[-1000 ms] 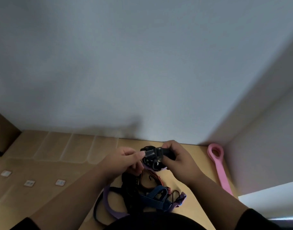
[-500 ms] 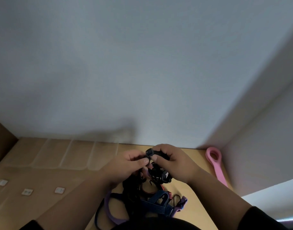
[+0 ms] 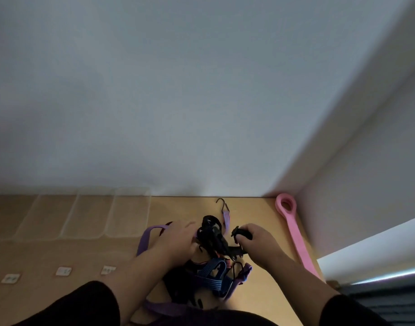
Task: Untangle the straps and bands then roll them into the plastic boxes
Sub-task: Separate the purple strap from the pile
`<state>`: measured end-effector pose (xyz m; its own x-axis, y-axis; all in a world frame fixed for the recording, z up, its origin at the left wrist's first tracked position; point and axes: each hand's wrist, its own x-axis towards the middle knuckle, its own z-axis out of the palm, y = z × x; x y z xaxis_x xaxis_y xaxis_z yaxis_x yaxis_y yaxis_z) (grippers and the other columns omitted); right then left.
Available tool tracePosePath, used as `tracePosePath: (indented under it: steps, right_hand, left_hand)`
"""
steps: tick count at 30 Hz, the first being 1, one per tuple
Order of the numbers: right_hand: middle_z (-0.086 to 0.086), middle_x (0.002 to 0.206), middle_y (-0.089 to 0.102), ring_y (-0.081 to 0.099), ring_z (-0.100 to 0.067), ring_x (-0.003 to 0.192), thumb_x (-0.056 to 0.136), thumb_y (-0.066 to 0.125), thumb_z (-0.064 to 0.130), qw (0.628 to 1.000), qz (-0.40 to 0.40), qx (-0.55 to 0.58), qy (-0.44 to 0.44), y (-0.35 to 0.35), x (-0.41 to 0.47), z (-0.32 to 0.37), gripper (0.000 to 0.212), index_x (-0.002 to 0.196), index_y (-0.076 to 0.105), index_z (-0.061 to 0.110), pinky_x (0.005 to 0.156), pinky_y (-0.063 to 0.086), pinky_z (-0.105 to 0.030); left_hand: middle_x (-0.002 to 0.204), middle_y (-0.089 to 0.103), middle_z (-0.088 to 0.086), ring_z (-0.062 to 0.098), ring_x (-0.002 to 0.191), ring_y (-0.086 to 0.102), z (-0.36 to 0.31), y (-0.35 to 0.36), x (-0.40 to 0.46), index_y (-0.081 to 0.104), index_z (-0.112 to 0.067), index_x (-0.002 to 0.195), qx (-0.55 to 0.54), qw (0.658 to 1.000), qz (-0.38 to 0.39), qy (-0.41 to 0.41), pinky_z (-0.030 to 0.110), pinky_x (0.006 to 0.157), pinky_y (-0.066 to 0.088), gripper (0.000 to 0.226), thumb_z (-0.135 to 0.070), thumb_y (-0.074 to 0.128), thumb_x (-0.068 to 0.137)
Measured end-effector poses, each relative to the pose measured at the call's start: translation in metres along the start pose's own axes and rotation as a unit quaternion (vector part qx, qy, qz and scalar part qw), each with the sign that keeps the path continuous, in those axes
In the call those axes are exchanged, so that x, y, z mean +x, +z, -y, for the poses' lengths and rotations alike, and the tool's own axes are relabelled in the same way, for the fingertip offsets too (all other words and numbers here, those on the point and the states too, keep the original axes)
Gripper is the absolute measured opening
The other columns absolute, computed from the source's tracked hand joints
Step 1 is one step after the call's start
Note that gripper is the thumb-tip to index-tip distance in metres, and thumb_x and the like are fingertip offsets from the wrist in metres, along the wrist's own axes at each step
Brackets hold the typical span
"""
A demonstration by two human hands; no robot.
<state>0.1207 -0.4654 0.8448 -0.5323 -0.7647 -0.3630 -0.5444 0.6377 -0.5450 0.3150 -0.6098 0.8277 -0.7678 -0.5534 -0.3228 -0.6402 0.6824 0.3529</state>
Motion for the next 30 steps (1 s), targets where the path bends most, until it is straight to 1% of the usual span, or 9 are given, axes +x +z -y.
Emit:
tracePosePath:
  steps: [3,7,11,16,19,21,23,26,30]
  right_hand:
    - [0.001,0.110,0.066,0.059,-0.013,0.096,0.096,0.058,0.032,1.000,0.015,-0.009,0.004,0.016,0.005,-0.007,0.024,0.117,0.065,0.021,0.079,0.050,-0.028]
    - [0.000,0.119,0.063,0.059,-0.016,0.105,0.095,0.061,0.029,0.999,0.050,-0.010,-0.006,0.035,0.013,-0.006,0.027,0.121,0.062,0.023,0.088,0.049,-0.030]
    - [-0.001,0.124,0.061,0.056,-0.015,0.107,0.096,0.060,0.025,0.997,0.070,-0.013,-0.024,0.046,0.017,-0.007,0.032,0.128,0.058,0.022,0.087,0.043,-0.026]
    - [0.001,0.123,0.061,0.057,-0.015,0.106,0.095,0.059,0.028,0.997,0.060,-0.033,-0.021,0.050,0.020,-0.009,0.032,0.127,0.056,0.026,0.086,0.045,-0.028]
    - [0.002,0.122,0.063,0.060,-0.018,0.104,0.093,0.059,0.031,0.998,0.044,-0.051,-0.005,0.049,0.022,-0.009,0.036,0.127,0.051,0.028,0.086,0.050,-0.035]
    - [-0.001,0.126,0.061,0.059,-0.022,0.110,0.090,0.060,0.039,0.996,0.041,-0.082,0.014,0.047,0.024,-0.009,0.047,0.134,0.046,0.027,0.089,0.051,-0.038]
    - [-0.004,0.132,0.054,0.054,-0.027,0.117,0.086,0.062,0.049,0.990,0.051,-0.123,0.043,0.048,0.025,-0.010,0.062,0.140,0.040,0.030,0.094,0.050,-0.043]
    - [-0.007,0.143,0.039,0.045,-0.033,0.126,0.082,0.065,0.056,0.988,0.087,-0.108,0.070,0.055,0.025,-0.015,0.081,0.150,0.026,0.037,0.101,0.047,-0.047]
    - [-0.011,0.147,0.038,0.042,-0.036,0.132,0.086,0.065,0.052,0.988,0.103,-0.102,0.056,0.068,0.029,-0.012,0.085,0.156,0.019,0.037,0.107,0.042,-0.041]
  left_hand:
    - [0.139,0.050,0.006,0.027,0.124,0.047,0.003,0.000,0.016,0.048,-0.018,0.132,0.086,0.994,0.047,-0.054,0.040,0.104,0.037,0.039,-0.030,0.047,0.095]
    - [0.118,0.062,0.005,0.026,0.105,0.058,0.015,0.005,0.025,0.058,-0.020,0.116,0.111,0.986,0.085,-0.096,0.037,0.084,0.045,0.028,-0.020,0.045,0.091]
    - [0.124,0.053,0.007,0.026,0.114,0.047,0.028,0.008,0.028,0.052,-0.018,0.123,0.150,0.981,0.063,-0.102,0.038,0.093,0.045,0.033,-0.022,0.050,0.090]
    - [0.122,0.063,0.007,0.026,0.112,0.060,0.035,0.003,0.030,0.062,-0.019,0.120,0.153,0.971,0.087,-0.161,0.036,0.088,0.050,0.033,-0.030,0.052,0.091]
    - [0.121,0.066,0.006,0.026,0.110,0.062,0.038,-0.006,0.030,0.066,-0.019,0.116,0.104,0.978,0.072,-0.163,0.032,0.086,0.049,0.030,-0.033,0.049,0.094]
    - [0.111,0.068,0.009,0.026,0.098,0.062,0.036,-0.015,0.027,0.067,-0.015,0.097,0.026,0.985,0.062,-0.159,0.030,0.076,0.046,0.025,-0.031,0.048,0.096]
    - [0.094,0.067,0.010,0.027,0.086,0.058,0.032,-0.028,0.019,0.060,-0.015,0.078,-0.053,0.986,0.026,-0.154,0.029,0.065,0.037,0.027,-0.031,0.048,0.097]
    - [0.088,0.064,0.009,0.028,0.087,0.060,0.021,-0.051,-0.002,0.063,-0.010,0.087,-0.104,0.985,-0.033,-0.130,0.031,0.064,0.037,0.027,-0.031,0.049,0.098]
    - [0.078,0.069,-0.003,0.018,0.071,0.065,0.008,-0.084,-0.026,0.064,-0.018,0.085,-0.211,0.968,-0.098,-0.092,0.032,0.067,0.051,0.022,-0.032,0.051,0.097]
